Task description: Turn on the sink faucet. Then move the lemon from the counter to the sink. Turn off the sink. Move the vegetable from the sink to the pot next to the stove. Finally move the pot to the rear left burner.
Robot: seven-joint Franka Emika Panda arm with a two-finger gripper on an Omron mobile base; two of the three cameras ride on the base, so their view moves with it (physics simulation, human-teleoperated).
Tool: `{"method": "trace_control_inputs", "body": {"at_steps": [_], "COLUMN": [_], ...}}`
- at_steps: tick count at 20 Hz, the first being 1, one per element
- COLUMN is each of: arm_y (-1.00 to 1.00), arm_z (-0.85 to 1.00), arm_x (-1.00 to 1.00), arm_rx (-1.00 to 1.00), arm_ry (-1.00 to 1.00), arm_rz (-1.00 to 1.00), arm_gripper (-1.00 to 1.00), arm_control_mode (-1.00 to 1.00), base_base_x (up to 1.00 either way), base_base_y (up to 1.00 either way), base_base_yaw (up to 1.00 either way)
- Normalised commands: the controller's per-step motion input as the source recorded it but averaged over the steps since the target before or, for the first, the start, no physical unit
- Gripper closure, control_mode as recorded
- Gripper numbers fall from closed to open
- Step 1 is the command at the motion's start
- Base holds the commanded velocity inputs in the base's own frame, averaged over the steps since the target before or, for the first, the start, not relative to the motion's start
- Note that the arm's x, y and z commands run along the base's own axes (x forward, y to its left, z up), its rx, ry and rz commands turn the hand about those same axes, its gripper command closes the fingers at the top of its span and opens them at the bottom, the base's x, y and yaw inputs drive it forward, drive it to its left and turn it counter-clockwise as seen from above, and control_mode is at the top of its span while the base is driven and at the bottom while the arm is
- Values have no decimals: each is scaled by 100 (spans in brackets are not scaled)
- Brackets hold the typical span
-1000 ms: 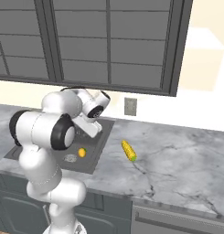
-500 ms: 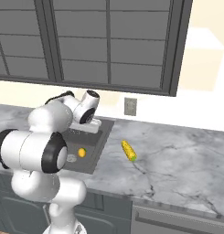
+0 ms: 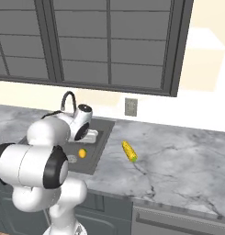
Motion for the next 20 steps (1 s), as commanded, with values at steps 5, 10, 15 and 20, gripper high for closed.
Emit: {"method": "trace_control_inputs", "body": {"at_steps": [5, 10, 15, 20], "arm_y": [2, 0, 0, 6], "arm_z": [-31, -25, -31, -39], "arm_x": [30, 13, 16, 31], "arm_rx": [0, -2, -8, -7], "arm_ry": [-11, -2, 0, 0], "arm_rz": [2, 0, 0, 0], "arm_gripper": [-100, -100, -100, -100], "arm_control_mode": [-100, -100, -100, -100], "base_base_x": [0, 0, 0, 0], "base_base_y": [0, 0, 0, 0], "base_base_yaw": [0, 0, 0, 0]}}
